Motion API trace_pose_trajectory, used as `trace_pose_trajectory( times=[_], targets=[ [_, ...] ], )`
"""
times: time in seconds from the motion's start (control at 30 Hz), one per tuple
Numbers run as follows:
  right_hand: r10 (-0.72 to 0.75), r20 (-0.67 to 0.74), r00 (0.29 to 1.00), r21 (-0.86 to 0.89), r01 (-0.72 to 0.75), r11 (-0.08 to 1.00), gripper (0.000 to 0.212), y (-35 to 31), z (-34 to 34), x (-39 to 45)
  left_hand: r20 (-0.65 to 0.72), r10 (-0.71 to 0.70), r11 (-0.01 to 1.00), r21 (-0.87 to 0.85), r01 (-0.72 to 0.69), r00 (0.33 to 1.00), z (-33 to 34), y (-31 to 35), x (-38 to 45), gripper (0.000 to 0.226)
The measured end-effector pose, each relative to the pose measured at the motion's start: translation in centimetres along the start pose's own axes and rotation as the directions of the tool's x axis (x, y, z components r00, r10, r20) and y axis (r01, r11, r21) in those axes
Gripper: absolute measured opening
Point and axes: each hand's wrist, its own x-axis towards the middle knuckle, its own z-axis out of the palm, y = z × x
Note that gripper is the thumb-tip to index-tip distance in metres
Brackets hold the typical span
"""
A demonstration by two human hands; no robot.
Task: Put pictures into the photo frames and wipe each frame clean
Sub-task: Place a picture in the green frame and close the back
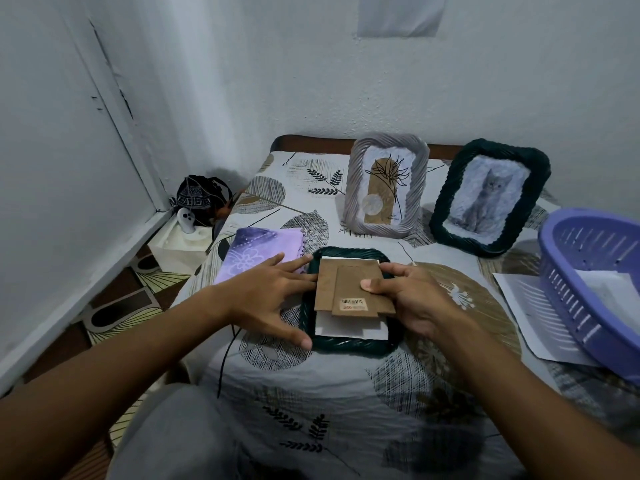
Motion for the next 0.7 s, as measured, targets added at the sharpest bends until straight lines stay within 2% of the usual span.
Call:
trace_pose_trajectory(
  times=[0.17, 0.27, 0.3, 0.47, 0.7],
  targets=[
    [-0.010, -0.019, 1.000, 0.017, 0.011, 1.000, 0.029, 0.13, -0.19, 0.08, 0.018, 0.006, 1.000, 0.004, -0.006, 1.000, -0.41, -0.16, 0.08, 0.110],
    [-0.001, -0.032, 0.999, 0.040, 0.002, 0.999, 0.055, 0.14, -0.33, 0.13, 0.026, -0.003, 1.000, 0.003, 0.003, 1.000, -0.36, -0.26, 0.12, 0.111],
    [0.000, -0.034, 0.999, 0.044, 0.001, 0.999, 0.058, 0.16, -0.38, 0.20, 0.027, -0.005, 1.000, 0.002, 0.005, 1.000, -0.30, -0.28, 0.11, 0.111],
    [0.002, -0.015, 1.000, 0.033, -0.001, 0.999, 0.032, 0.00, -0.20, 0.10, 0.003, 0.011, 1.000, -0.023, -0.011, 1.000, 0.12, -0.27, -0.05, 0.107],
    [0.007, -0.021, 1.000, -0.028, -0.008, 1.000, 0.030, 0.14, -0.19, 0.15, -0.007, 0.001, 1.000, -0.028, -0.002, 1.000, 0.32, -0.46, -0.03, 0.108]
  ],
)
